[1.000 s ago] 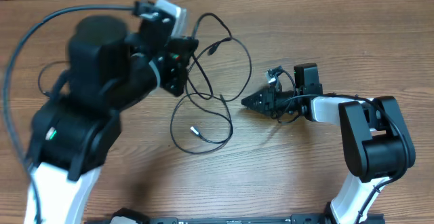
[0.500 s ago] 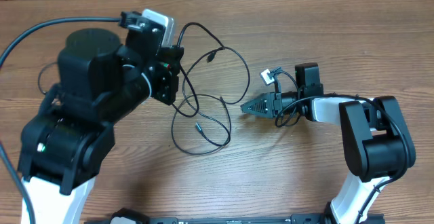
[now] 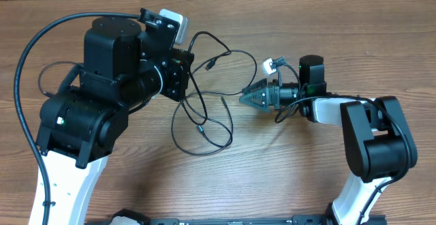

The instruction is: Untangle cables

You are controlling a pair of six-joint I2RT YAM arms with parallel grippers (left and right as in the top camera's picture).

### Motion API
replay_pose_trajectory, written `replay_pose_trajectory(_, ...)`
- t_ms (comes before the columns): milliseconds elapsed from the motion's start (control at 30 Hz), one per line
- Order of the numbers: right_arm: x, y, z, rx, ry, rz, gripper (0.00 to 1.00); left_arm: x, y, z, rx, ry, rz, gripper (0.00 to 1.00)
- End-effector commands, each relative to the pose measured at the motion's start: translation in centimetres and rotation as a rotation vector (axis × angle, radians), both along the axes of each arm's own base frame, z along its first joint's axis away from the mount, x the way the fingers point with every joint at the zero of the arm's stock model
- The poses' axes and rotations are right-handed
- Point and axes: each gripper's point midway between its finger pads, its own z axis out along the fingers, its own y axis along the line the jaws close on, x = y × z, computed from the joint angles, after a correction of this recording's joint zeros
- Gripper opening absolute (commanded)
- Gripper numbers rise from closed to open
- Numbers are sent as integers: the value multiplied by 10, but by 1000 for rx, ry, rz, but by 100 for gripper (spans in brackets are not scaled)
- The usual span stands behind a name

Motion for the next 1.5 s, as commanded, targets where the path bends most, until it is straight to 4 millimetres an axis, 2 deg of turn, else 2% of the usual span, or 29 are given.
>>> replay_pose_trajectory(0, 27, -7, -18, -95, 49, -167, 100, -4, -1, 7, -21, -3, -8, 4)
replay_pose_trajectory(267, 40, -12, -23, -133, 37, -242, 100, -7, 0, 3, -11, 13, -7, 4)
replay_pose_trajectory(467, 55, -21, -34, -192, 72, -351, 100, -9, 8, 12, 3, -30, 21, 4)
replay_pose_trajectory(700, 62, -26, -38, -221, 67, -398, 100, -32, 10, 42, -67, -116, -6, 4)
replay_pose_trajectory(900, 69, -33, -44, -256, 72, -455, 100, -63, -2, 82, -175, -233, -125, 4)
replay_pose_trajectory(1000, 71, -37, -50, -275, 120, -497, 100, -65, 8, 90, -164, -279, -81, 4)
replay_pose_trajectory(1167, 69, -38, -54, -280, 151, -498, 100, -44, 55, 73, -18, -270, 199, 4)
replay_pose_trajectory(1267, 66, -36, -53, -273, 160, -485, 100, -39, 68, 59, 18, -213, 289, 4)
replay_pose_trajectory(1467, 59, -31, -51, -250, 176, -440, 100, -33, 111, 11, 133, -22, 575, 4)
